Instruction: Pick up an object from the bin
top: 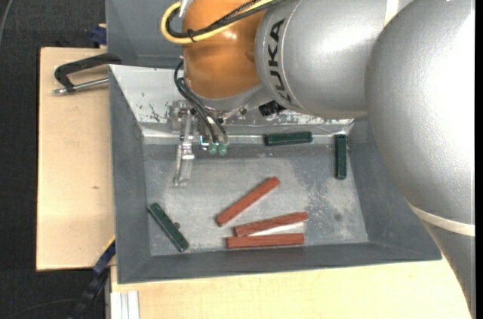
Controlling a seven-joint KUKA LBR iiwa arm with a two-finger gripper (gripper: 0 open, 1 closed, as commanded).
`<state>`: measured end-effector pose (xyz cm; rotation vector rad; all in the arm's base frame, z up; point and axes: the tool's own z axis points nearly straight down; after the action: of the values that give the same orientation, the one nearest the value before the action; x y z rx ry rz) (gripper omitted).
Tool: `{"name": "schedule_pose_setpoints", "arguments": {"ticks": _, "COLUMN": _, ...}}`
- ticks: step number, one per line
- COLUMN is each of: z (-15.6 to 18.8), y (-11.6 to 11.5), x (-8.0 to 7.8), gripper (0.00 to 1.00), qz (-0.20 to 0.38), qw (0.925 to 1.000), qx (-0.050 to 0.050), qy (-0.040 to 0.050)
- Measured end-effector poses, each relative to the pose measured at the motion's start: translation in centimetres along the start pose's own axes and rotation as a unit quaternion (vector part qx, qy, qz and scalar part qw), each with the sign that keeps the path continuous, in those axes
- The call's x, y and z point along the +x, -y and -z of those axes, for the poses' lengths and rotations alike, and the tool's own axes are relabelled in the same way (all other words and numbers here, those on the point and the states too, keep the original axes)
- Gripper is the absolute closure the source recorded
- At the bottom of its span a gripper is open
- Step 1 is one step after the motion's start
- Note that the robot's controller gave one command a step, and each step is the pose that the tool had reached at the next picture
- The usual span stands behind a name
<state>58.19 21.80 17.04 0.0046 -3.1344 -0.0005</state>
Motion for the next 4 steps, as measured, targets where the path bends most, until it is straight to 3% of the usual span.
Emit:
{"name": "schedule_pose_setpoints", "arguments": {"ticks": 1, "z": -1.8, "y": 8.0, "x": 7.8, "gripper": 0.00, "qz": 0.034, "qw": 0.9994, "qx": 0.002, "qy": 0.0001}}
{"name": "schedule_pose_setpoints", "arguments": {"ticks": 2, "z": -10.0, "y": 11.4, "x": 6.2, "gripper": 0.00, "qz": 0.134, "qw": 0.9910, "qx": 0.000, "qy": 0.0032}}
{"name": "schedule_pose_setpoints", "arguments": {"ticks": 3, "z": -9.8, "y": 11.4, "x": 6.1, "gripper": 1.00, "qz": 0.134, "qw": 0.9909, "qx": 0.000, "qy": 0.0042}}
{"name": "schedule_pose_setpoints", "arguments": {"ticks": 4, "z": -9.5, "y": 15.2, "x": -1.3, "gripper": 1.00, "qz": 0.199, "qw": 0.9801, "qx": -0.001, "qy": 0.0071}}
